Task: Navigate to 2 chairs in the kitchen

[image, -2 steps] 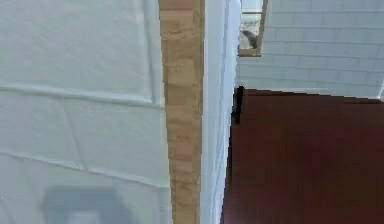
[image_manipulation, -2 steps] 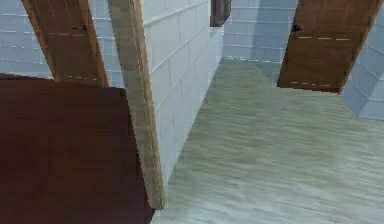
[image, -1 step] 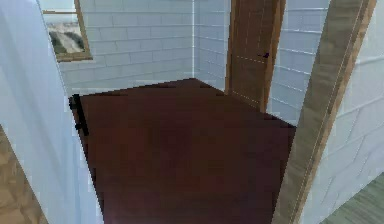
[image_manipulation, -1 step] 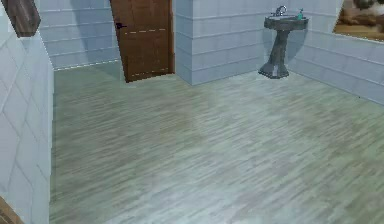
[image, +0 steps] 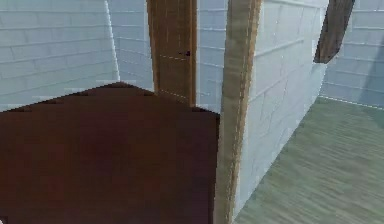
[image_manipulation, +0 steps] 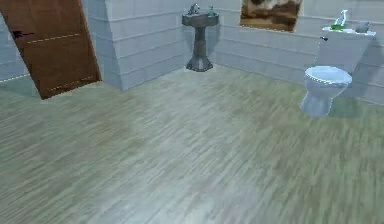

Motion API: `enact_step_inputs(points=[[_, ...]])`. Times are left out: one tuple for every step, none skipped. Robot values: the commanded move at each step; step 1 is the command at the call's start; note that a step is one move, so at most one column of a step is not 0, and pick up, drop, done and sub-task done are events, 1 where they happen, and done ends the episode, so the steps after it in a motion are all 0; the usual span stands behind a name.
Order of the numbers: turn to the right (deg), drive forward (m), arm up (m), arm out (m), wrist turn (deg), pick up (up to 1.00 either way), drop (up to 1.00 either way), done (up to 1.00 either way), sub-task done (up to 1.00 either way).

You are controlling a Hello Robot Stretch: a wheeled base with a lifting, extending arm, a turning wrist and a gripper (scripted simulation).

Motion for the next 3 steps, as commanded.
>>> enact_step_inputs(points=[[0.0, 0.35, 0.00, 0.00, 0.0, 0.00, 0.00, 0.00, 0.00], [-45.0, 0.00, 0.00, 0.00, 0.0, 0.00, 0.00, 0.00, 0.00], [-3.0, 0.00, 0.00, 0.00, 0.0, 0.00, 0.00, 0.00, 0.00]])
